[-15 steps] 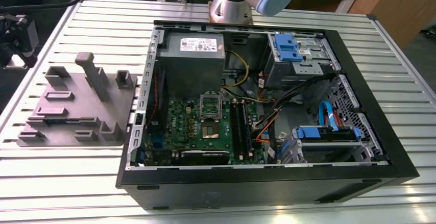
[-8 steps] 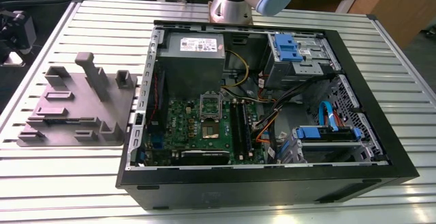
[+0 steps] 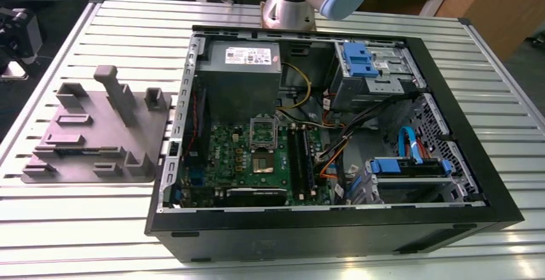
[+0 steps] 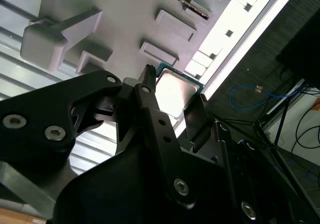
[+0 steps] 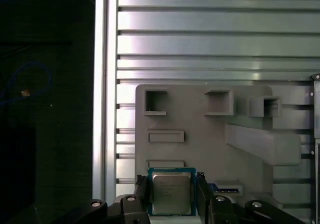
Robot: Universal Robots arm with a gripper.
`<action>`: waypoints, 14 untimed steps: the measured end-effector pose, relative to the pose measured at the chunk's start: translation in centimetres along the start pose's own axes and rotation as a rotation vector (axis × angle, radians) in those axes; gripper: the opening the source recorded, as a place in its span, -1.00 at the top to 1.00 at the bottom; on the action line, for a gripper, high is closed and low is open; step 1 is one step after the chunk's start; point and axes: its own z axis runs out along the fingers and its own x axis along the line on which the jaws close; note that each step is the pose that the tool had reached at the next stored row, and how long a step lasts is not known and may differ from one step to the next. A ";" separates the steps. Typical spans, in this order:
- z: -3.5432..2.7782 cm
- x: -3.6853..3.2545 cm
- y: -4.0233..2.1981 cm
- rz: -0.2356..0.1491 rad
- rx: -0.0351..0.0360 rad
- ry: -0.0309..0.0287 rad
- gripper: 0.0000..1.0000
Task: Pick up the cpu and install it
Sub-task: 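Pick up the cpu and move it towards the insertion slot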
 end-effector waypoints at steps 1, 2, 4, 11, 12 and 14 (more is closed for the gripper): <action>-0.09 0.00 0.00 0.000 -0.0001 0.0000 0.06; -0.18 0.00 0.01 0.000 0.0000 0.0001 0.06; -0.37 0.00 0.01 0.000 0.0000 0.0000 0.06; -0.98 -0.01 0.04 0.000 0.0000 0.0000 0.06; -1.04 -0.01 0.04 0.000 -0.0001 0.0000 0.06; -1.04 -0.01 0.04 0.000 -0.0002 -0.0002 0.06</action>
